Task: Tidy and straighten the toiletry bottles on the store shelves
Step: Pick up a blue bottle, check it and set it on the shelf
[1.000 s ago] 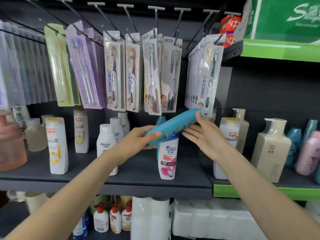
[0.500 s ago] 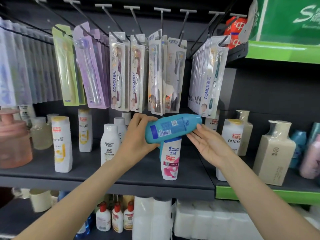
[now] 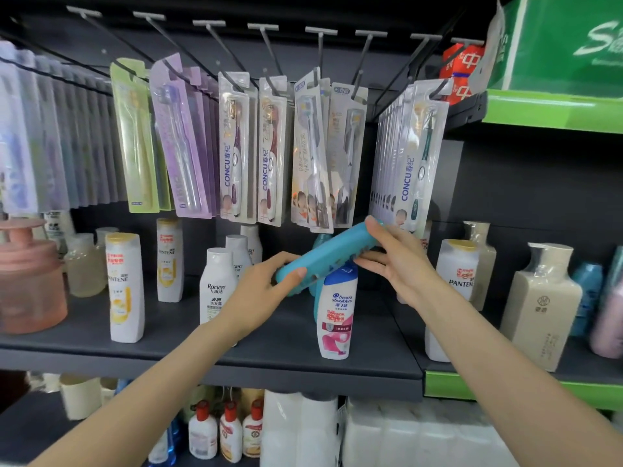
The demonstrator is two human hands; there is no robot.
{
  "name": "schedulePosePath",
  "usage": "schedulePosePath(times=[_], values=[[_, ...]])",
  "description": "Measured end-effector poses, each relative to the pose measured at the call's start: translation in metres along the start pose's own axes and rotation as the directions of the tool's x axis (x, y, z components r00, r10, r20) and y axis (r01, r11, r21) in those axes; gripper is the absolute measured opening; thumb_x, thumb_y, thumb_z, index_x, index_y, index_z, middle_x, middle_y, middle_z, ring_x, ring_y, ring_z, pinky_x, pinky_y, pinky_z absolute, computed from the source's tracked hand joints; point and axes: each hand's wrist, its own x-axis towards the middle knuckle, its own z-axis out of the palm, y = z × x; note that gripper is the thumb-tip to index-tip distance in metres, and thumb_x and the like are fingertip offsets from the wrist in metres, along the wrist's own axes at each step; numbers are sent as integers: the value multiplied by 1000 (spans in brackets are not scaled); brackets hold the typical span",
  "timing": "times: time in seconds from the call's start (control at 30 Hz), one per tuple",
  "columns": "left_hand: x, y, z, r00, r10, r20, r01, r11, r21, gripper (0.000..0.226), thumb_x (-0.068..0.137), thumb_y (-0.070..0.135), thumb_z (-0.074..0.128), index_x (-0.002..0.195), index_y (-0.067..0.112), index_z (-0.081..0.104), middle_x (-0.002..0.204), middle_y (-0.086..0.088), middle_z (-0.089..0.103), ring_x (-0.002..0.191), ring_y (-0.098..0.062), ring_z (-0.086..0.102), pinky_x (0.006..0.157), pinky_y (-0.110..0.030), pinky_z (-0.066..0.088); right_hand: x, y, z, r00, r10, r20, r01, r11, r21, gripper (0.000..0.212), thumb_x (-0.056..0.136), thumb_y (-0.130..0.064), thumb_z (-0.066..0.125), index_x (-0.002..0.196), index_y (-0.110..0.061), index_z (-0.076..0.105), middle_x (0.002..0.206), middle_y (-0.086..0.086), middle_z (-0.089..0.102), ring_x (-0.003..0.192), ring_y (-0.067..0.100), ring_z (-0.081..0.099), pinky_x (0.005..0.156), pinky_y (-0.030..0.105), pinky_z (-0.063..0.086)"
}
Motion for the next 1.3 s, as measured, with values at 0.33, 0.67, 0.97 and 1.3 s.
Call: schedulePosePath(times=[0.33,0.67,0.97,1.3], values=[[27,0,-3,993,86,75,-100,974,205,42,90,26,58,129,22,43,111,5,59,87,-3,54,67,-8,42,20,0,40,997,-68,-28,57,954,-295,34,82,-31,70,106,-7,64,105,13,67,97,24,68,81,35,58],[22,-39,7,991,-127,41,118,976,181,45,91,17,56,131,13,36,119,-9,61,97,-21,60,76,-29,46,35,7,20,991,-102,-88,25,783,-622,18,92,-21,59,103,-10,67,98,6,65,105,24,62,96,37,48],[39,-75,28,958,-274,79,264,957,123,50,90,12,57,132,8,31,125,-12,57,104,-20,57,76,-19,40,74,37,-3,994,113,-6,-88,739,-668,34,90,-14,62,124,-12,58,107,12,61,96,19,56,91,37,48],[71,-120,62,935,-349,60,351,936,-24,36,93,10,54,123,6,35,123,-12,56,107,-20,54,91,-32,46,102,61,-15,984,-33,172,136,762,-633,18,86,-7,65,104,-10,67,90,9,66,77,9,61,59,15,50]])
